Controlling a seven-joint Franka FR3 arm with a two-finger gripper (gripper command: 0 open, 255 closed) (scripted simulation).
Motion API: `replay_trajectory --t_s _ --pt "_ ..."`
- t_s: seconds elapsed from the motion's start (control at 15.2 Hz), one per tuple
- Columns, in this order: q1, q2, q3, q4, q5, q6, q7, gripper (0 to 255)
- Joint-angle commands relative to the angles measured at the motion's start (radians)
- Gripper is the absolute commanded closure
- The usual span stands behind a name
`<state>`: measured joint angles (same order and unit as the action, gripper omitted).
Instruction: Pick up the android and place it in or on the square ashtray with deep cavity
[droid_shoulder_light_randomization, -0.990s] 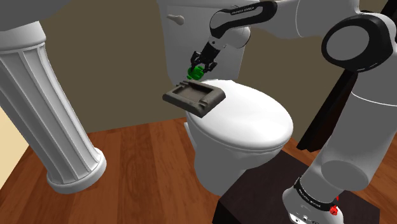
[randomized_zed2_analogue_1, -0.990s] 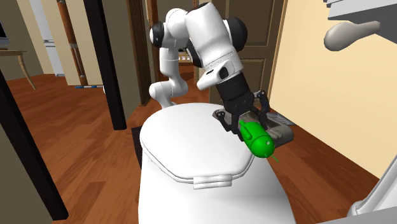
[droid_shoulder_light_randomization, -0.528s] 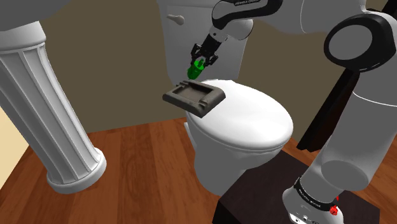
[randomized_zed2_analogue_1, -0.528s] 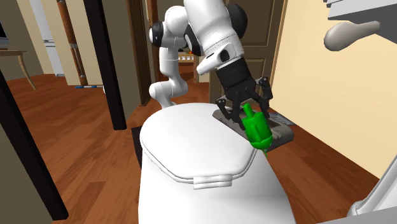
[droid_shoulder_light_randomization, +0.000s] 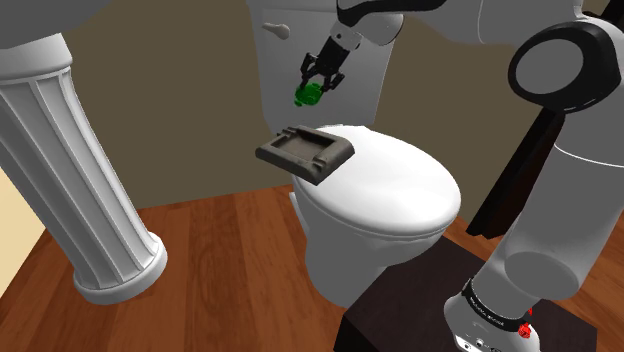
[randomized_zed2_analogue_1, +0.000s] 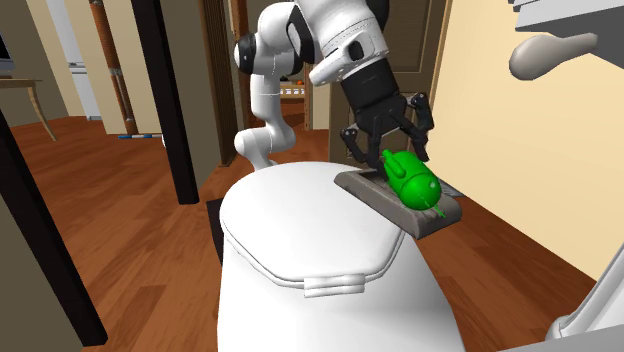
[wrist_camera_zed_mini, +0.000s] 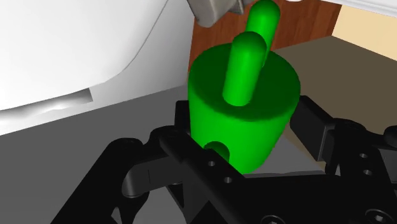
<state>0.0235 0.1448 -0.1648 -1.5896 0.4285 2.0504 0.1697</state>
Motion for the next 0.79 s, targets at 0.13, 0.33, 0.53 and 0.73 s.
replay_trajectory --t_s 0.13,0.33,0.53,0.73 --pt "-0.002 0.001 -0.002 0.053 -0.008 -0.044 0.019 255" --pt "0.022 -0.071 0.01 -0.03 -0.03 -0.018 0.05 255" --pt "0.053 -0.171 0.035 -0.153 -0.061 0.025 0.099 255" --pt "0.077 -0.264 0.066 -0.261 -0.088 0.059 0.154 255"
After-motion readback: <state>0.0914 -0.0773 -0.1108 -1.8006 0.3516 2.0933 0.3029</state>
